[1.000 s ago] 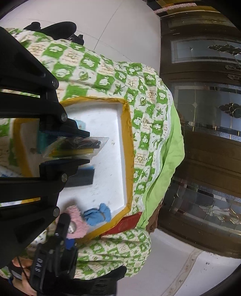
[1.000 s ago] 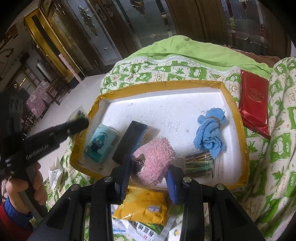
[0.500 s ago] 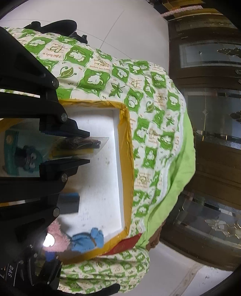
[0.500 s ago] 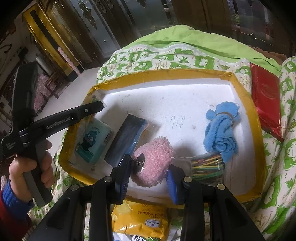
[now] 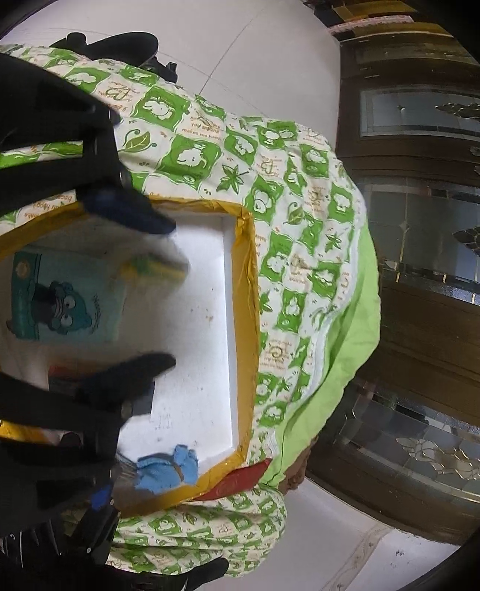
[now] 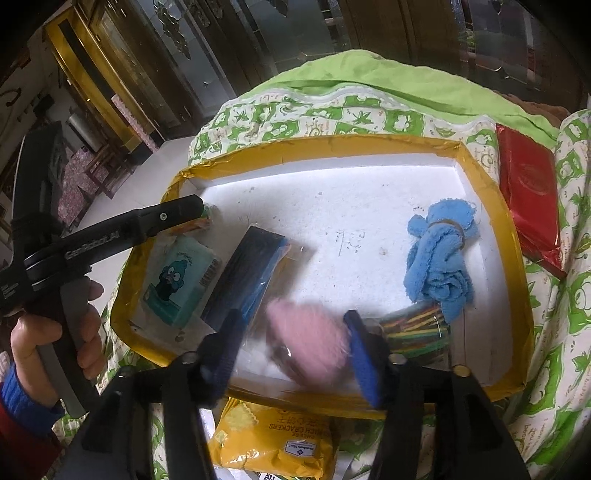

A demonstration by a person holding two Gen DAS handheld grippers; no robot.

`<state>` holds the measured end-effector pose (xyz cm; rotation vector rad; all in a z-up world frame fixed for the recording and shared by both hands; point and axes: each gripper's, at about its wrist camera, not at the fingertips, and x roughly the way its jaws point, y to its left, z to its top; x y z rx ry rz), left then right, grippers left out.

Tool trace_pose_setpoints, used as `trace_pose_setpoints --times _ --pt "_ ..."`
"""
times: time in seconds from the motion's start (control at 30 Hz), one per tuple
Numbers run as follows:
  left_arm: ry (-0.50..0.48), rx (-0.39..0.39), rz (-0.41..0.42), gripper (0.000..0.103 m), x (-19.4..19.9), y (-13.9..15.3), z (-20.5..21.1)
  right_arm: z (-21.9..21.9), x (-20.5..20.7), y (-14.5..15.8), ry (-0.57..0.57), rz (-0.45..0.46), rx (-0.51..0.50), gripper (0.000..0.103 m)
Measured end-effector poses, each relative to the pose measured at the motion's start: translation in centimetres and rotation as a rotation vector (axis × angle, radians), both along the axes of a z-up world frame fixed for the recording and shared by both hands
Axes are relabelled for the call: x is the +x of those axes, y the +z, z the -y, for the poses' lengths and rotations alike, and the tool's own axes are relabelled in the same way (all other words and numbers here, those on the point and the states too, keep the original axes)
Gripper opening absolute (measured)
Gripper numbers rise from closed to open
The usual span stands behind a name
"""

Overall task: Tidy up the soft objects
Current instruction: 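Lower the stick bag and pink plush into the tray and open both tools, then withdraw both tools from the tray back over the loose items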

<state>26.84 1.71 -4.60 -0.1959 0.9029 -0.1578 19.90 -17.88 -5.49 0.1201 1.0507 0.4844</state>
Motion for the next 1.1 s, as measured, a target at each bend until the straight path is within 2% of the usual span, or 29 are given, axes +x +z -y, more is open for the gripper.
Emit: trace_pose_setpoints --times 0.07,0.27,0.43,0.63,0.83,1.0,1.1 --pt "0.002 0.008 0.016 0.081 -0.4 0.5 0.2 -0.1 -0.3 0.3 0.006 0.022 -0.008 0.068" --pt "0.007 0.007 0.041 0.087 -1.7 1.8 0.3 -0.1 -1.4 1.3 0.02 0.084 -0.014 0.084" --pt "0.032 -0.003 0.084 0.092 -3.7 3.2 -0.2 0.1 -2.4 2.1 0.017 0.131 -0.01 0.093" --pt "0.044 -0.018 0.115 0.096 -7.4 3.7 -1.0 0.6 -3.6 2.8 0.006 0.162 -0.008 0.095" --pt "0.071 -0.016 0.14 0.097 -12.0 2.8 -1.7 1.3 -5.2 3.9 -0.009 0.221 0.0 0.102" --pt "0.066 0.037 0.154 0.097 -14.9 2.2 -1.4 1.4 -7.2 4.6 -0.005 0.282 -0.022 0.102" --pt "0.06 0.028 0.157 0.098 -16.2 2.1 -1.3 1.4 -8.2 5.0 0.001 0.309 -0.029 0.102"
